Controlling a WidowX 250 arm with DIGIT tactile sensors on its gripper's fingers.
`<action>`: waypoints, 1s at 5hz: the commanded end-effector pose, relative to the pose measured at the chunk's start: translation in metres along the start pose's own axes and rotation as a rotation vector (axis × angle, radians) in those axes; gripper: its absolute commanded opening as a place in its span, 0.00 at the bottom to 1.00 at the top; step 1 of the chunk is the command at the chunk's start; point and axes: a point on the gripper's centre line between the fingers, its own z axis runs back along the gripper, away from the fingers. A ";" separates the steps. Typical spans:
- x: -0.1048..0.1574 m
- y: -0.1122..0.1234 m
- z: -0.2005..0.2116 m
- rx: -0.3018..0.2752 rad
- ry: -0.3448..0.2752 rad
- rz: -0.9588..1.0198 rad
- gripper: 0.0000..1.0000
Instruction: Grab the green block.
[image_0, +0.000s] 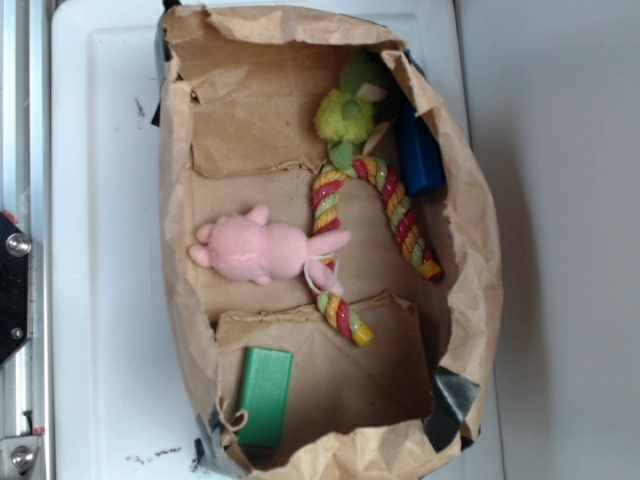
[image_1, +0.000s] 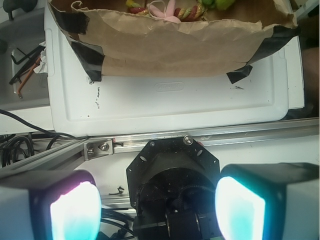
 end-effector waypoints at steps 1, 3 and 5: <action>0.000 0.000 0.000 0.000 0.000 0.000 1.00; 0.098 0.014 -0.024 -0.044 -0.051 0.153 1.00; 0.137 0.035 -0.051 -0.090 -0.242 0.583 1.00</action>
